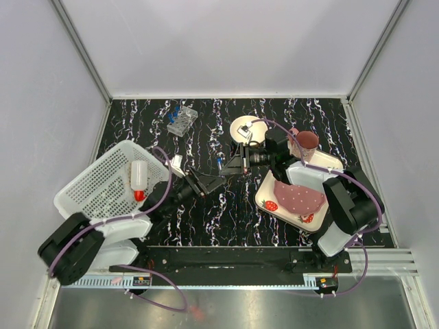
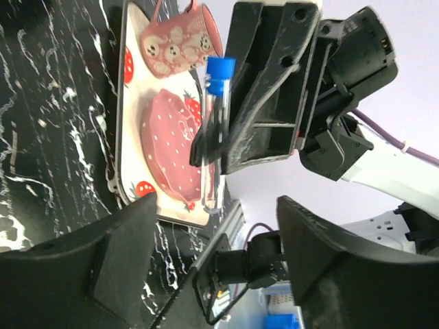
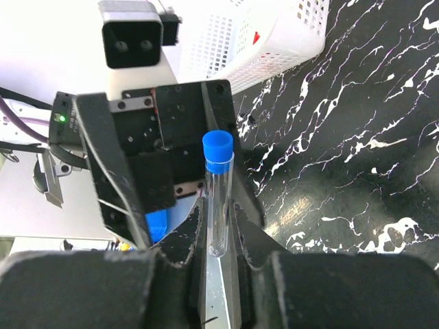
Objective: Organize the chemistry lab equipment
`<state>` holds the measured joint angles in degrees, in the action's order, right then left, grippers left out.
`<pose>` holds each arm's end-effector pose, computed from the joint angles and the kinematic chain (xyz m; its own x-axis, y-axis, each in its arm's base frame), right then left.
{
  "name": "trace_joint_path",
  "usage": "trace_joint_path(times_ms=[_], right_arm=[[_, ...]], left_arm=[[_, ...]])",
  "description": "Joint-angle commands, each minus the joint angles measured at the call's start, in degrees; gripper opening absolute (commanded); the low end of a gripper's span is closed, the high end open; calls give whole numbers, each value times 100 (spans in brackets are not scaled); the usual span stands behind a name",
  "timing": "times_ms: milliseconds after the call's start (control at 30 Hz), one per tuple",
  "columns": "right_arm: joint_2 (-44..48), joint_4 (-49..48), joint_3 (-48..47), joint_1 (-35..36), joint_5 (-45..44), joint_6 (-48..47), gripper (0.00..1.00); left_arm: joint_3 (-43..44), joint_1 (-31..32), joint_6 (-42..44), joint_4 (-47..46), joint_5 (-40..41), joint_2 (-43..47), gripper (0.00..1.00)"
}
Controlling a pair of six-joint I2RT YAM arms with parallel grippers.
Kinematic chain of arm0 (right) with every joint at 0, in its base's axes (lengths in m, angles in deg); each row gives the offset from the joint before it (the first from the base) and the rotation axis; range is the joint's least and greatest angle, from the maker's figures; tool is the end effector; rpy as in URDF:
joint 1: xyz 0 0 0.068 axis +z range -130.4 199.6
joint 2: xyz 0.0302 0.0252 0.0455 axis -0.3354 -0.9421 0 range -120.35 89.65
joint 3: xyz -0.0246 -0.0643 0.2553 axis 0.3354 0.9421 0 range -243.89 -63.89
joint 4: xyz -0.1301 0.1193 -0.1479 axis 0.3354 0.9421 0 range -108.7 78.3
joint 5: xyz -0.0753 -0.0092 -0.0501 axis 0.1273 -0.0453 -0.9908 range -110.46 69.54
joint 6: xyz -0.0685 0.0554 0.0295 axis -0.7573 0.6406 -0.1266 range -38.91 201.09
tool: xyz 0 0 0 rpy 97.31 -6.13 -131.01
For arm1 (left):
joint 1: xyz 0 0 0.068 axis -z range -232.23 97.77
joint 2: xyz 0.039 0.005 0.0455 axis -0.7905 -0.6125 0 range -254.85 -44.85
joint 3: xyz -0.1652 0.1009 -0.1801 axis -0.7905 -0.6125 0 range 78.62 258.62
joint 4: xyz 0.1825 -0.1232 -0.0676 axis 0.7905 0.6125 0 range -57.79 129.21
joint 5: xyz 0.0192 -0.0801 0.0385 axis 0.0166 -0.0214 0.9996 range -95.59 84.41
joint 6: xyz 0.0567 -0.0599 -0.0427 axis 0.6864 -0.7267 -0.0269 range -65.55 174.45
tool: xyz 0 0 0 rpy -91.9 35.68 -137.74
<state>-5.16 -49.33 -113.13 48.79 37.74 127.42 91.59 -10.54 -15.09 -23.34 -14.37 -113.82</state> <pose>0.2677 0.2308 0.2285 -0.8598 -0.0438 -0.5088 -0.5098 0.1319 0.8501 0.1804 -0.1777 0.2089 -0.7246 -0.5946 -0.3483 0.2641 0.2272 -0.9373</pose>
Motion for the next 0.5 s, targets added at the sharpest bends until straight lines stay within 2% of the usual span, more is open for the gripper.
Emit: trace_joint_path(times_ms=[0,33,67,167,233,267,333,367,467], right_arm=[[199,118,-236,52,140,-431,10],[217,171,-262,52,148,-571,10],[225,285,-280,52,157,-659,10],[243,557,-367,104,236,-1028,10],[261,663,-455,201,376,-1239,10],[278,768,-482,236,394,-1318,10],[339,935,-552,385,429,-1642,10],[357,1171,-578,429,421,-1801,10],[436,1629,-693,623,342,-2355,10]], left_arm=[[284,-284,589,1428,-116,1234,80],[372,-458,912,1911,-98,1489,91],[625,-556,1081,2934,-20,1953,98],[1170,-1056,1679,4467,-141,2509,99],[1435,-1460,1864,5104,-238,2529,99],[1654,-1610,1987,5437,-700,2372,99],[1813,-1952,2076,5546,-1308,2091,99],[1953,-2015,2067,5537,-1833,1776,99],[2252,-2033,2023,5441,-2573,1195,93]])
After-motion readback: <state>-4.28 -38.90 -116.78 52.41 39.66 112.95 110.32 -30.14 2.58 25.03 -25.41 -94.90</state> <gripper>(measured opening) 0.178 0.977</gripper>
